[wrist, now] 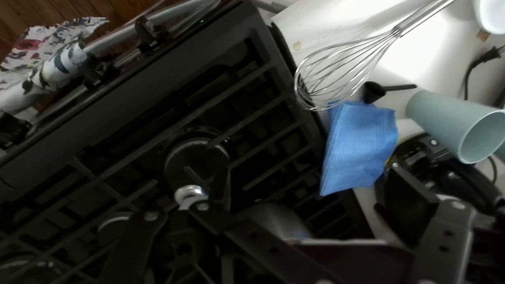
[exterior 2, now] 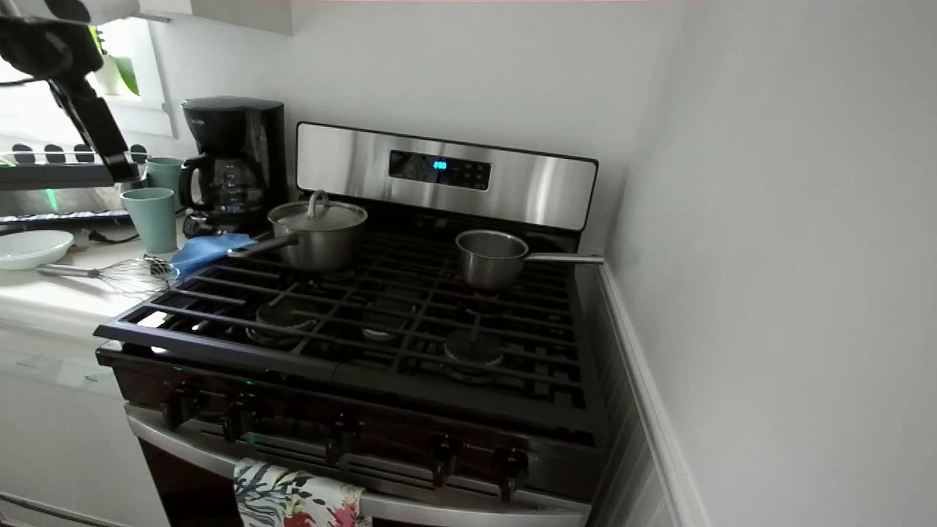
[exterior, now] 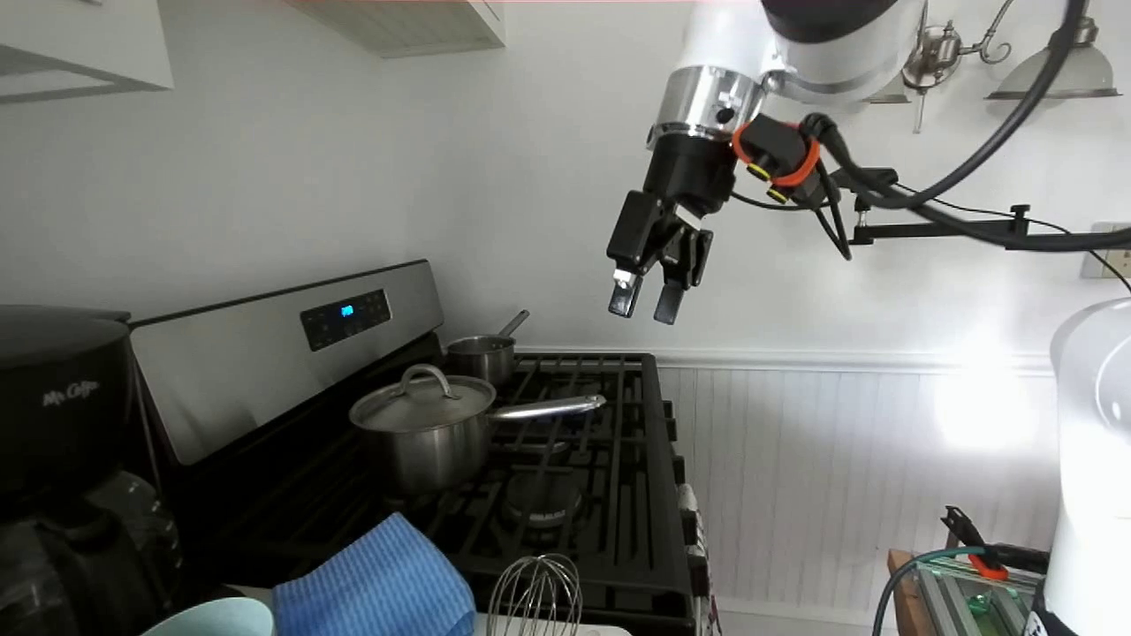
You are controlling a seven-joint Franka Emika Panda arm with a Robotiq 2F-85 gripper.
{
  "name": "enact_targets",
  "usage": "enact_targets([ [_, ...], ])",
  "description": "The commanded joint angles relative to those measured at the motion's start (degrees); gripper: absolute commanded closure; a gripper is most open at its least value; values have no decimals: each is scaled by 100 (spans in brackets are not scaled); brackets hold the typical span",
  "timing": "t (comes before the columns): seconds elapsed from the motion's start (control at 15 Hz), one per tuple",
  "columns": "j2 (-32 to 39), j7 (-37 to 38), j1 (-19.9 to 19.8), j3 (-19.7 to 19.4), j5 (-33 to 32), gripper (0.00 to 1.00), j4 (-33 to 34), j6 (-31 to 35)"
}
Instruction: Move the pot's lid to the stove using the tea towel
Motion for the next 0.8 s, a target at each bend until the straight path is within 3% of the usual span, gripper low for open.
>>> enact_targets([
  [0.0,202,74,-464,-413,-31,0,-401,495],
  [0.33,880,-14,-948,-954,57,0,-748,1363],
  [0.73,1858,-225,-985,-1483,302,0,-842,2038],
])
